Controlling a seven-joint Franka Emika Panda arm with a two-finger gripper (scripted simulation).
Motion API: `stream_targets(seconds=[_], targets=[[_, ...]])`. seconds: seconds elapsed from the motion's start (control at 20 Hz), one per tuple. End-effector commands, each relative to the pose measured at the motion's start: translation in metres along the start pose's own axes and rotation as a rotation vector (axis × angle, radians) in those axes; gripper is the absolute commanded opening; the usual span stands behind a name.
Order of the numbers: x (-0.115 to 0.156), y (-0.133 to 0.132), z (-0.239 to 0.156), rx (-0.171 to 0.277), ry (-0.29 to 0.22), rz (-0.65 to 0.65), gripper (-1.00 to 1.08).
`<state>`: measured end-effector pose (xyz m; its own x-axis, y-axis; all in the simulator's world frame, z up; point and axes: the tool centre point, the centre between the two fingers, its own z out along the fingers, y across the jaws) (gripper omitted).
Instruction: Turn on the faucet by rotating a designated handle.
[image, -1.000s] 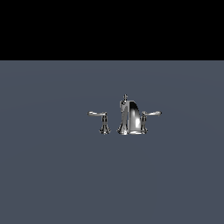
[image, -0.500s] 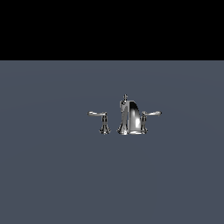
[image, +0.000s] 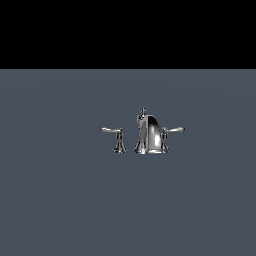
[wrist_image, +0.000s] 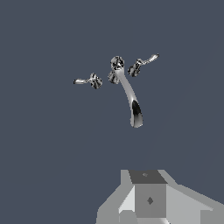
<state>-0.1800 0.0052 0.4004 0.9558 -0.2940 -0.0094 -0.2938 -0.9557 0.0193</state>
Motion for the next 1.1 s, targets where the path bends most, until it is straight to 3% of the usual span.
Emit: stream_targets(seconds=[0.0, 0.5, 1.05], targets=[[0.016, -0.004, 0.018, 0.002, 0.0, 0.069, -1.0], [0.081, -0.009, 0.086, 0.009, -0.002, 0.337, -1.0], [0.15, 0.005, 0.158, 0.014, -0.003, 0.624, -1.0]])
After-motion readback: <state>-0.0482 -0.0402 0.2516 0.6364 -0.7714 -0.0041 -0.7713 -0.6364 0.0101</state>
